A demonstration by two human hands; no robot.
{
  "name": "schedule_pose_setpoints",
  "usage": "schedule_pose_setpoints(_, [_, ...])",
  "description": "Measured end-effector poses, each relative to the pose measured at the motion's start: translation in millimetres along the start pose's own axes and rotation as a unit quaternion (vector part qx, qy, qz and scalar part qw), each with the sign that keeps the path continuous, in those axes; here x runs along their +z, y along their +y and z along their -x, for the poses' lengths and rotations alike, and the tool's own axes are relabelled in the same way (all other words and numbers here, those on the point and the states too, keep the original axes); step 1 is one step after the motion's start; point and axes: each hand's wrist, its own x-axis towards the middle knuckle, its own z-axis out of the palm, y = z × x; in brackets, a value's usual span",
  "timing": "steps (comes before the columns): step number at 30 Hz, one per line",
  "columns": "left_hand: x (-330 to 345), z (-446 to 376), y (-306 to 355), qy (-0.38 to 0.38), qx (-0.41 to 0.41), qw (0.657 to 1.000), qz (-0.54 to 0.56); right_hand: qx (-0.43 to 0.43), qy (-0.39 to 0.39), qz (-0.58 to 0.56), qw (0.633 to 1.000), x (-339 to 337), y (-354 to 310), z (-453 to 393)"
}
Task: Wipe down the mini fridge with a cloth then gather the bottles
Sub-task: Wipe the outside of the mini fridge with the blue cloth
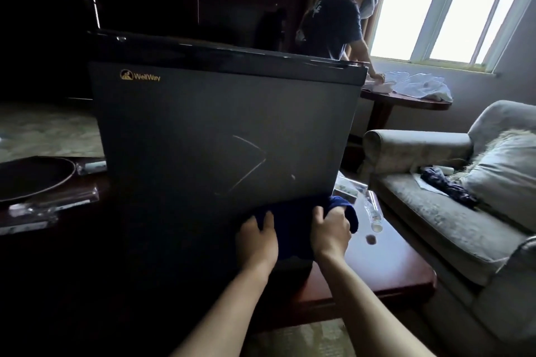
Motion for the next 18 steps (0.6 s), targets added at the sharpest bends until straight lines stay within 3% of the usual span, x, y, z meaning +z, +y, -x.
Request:
schedule_pose_setpoints(10, [-55, -14, 139, 0.077, 0.189, 0.968, 0.143, -0.179, 0.088, -0.060, 0.978, -44, -147, -18])
schedule_pose_setpoints(13, [-59, -10, 128, 0.065, 0.209, 0.969, 0.113, -0.185, 0.102, -0.053, 0.976, -30, -138, -7])
schedule_pose_setpoints(18, [-52, -5, 45, 0.046, 0.108, 0.989, 0.086, -0.163, 0.085, -0.015, 0.983, 16, -70, 17])
